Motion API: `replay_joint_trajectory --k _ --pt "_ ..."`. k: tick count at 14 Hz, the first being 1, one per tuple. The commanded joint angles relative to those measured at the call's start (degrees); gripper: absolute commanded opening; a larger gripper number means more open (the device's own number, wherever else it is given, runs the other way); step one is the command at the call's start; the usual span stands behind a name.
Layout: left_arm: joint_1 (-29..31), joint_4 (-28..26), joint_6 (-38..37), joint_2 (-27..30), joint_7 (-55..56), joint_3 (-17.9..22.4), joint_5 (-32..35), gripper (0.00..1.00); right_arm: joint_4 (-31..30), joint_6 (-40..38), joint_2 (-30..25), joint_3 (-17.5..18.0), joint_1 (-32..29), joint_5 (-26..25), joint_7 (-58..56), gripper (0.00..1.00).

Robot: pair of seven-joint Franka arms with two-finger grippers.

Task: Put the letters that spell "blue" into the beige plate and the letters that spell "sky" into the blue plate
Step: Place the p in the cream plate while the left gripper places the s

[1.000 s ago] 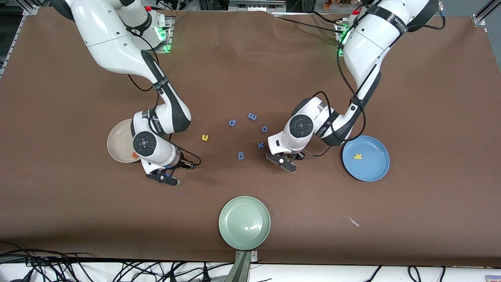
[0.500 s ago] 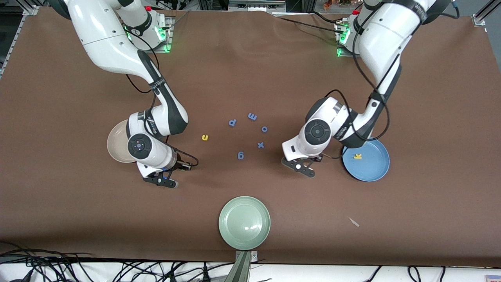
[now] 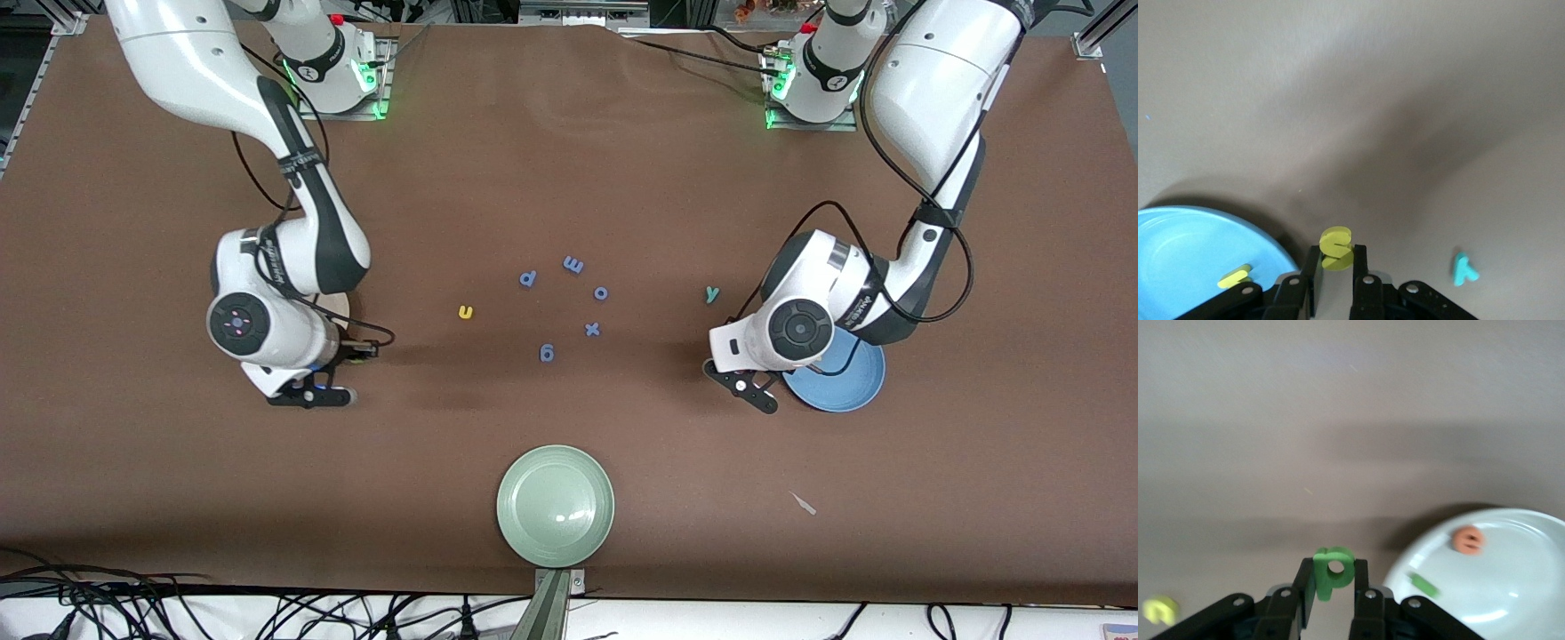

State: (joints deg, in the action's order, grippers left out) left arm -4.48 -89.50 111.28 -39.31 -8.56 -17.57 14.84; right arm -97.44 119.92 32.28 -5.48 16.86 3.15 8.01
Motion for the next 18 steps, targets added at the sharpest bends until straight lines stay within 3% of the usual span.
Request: replay_joint_trajectory --k 1,4,5,6,7,8,10,11,12,13,18 --pt "1.8 -3.0 -0.1 0.9 -4.5 -0.5 2.3 0.0 -11.6 1.5 -8.4 -3.7 -0.1 0.8 -8.7 0.0" --pt "4.0 -3.2 -0.5 2.7 -9.1 -0.6 2.9 0.0 -14.7 2.0 -9.2 -7.3 -0.1 0.8 -14.3 0.0" --pt "5.3 -3.1 -1.2 2.9 -10.9 -0.6 2.9 0.0 -14.8 1.6 -8.6 -7.7 -0.2 0.8 -14.5 0.09" --pt "6.2 -3.1 -1.3 3.2 -12.7 -0.7 2.9 0.0 -15.0 1.5 -7.9 -7.7 -0.6 0.8 -14.5 0.43" --pt "7.0 -3.0 -1.3 3.3 -14.2 -0.7 2.9 0.0 -15.1 1.4 -7.8 -7.7 -0.7 0.8 -14.4 0.83" --pt "7.9 -3.1 -1.2 3.3 -15.5 -0.6 3.0 0.0 -15.0 1.1 -8.2 -7.5 -0.6 0.8 -13.6 1.0" --pt "8.9 -4.7 -0.5 2.8 -16.9 -0.6 3.2 0.01 -13.1 -1.1 -8.8 -6.2 0.1 0.8 -10.9 1.0" --pt "9.3 -5.3 0.2 2.9 -16.9 -0.6 3.2 0.23 -12.0 -2.1 -8.8 -4.6 0.3 0.8 -7.1 1.0" --pt "9.6 -5.3 0.1 3.0 -16.9 -0.6 3.2 0.88 -11.1 -2.3 -8.8 -2.2 0.3 0.8 -2.2 1.0" --pt "9.5 -5.4 -0.5 3.4 -16.9 -0.9 3.2 1.0 -10.5 -1.5 -8.8 0.1 0.4 0.7 2.1 1.0" --pt "9.2 -5.6 -4.8 6.7 -4.6 -7.8 1.1 1.0 -9.5 4.4 -8.3 6.9 1.3 0.7 14.6 1.0"
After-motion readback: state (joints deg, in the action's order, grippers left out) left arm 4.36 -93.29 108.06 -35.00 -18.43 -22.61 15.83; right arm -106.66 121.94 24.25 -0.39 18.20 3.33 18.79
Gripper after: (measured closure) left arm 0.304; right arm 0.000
